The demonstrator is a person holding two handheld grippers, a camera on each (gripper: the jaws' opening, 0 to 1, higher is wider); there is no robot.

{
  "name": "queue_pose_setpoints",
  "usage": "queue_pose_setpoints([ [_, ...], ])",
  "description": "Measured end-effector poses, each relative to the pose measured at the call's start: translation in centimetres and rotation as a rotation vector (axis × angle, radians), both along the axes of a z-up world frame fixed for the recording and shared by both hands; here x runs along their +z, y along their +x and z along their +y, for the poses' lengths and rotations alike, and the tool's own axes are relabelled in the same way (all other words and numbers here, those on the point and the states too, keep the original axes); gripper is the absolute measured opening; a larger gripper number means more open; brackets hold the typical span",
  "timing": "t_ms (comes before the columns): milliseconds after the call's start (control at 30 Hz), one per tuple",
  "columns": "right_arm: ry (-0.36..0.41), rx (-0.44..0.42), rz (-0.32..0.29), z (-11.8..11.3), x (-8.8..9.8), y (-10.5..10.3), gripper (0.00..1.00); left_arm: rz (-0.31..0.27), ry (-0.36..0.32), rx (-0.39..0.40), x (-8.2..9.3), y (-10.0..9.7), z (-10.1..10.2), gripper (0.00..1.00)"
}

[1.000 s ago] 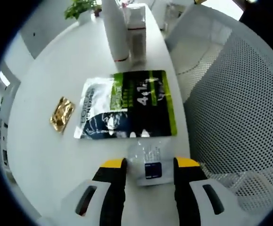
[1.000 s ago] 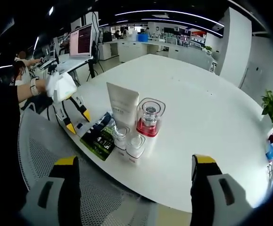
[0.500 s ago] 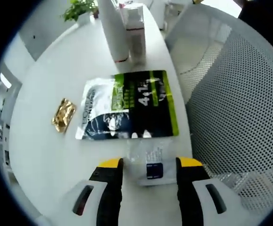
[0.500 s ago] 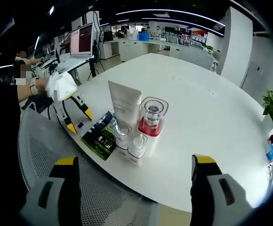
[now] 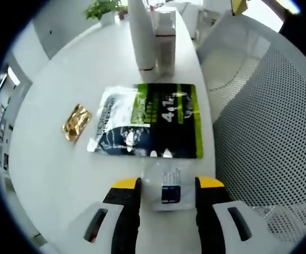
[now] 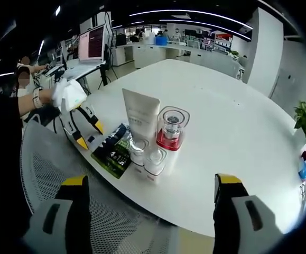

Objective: Arrange the skincare products in the storage area until every visible bottle or jar stands upright without overlapping.

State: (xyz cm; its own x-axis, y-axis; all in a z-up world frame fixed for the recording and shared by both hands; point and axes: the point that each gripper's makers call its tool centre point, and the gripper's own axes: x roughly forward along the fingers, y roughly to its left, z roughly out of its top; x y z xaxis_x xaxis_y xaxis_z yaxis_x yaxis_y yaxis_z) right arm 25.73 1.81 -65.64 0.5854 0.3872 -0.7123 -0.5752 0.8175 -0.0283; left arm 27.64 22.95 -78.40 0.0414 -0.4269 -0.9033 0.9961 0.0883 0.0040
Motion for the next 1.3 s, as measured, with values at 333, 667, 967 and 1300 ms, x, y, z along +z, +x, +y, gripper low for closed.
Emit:
queue_pose_setpoints([
  [333, -0.001, -0.003, 0.003, -0.1, -0.1, -0.1, 0.98, -0.006, -0.007, -0.035, -0.1, -0.2, -0.2, 0.38],
  [667, 0.001, -0.004, 0.004, -0.1, -0.2, -0.1, 0.98, -0.002, -0.005, -0.023, -0.1, 0.0, -0.2, 0.4],
  [967, 0.0, -0.004, -0.006, 0.0, 0.1, -0.1, 0.99, -0.014, -0.016, 0.036, -0.1, 0.4, 0.0, 0.48],
  [1300, 0.004, 0.016, -0.02, 0.7, 0.4, -0.1, 0.99, -0.006, -0.119, 0.163, 1.8, 0.5, -0.2, 0.59],
])
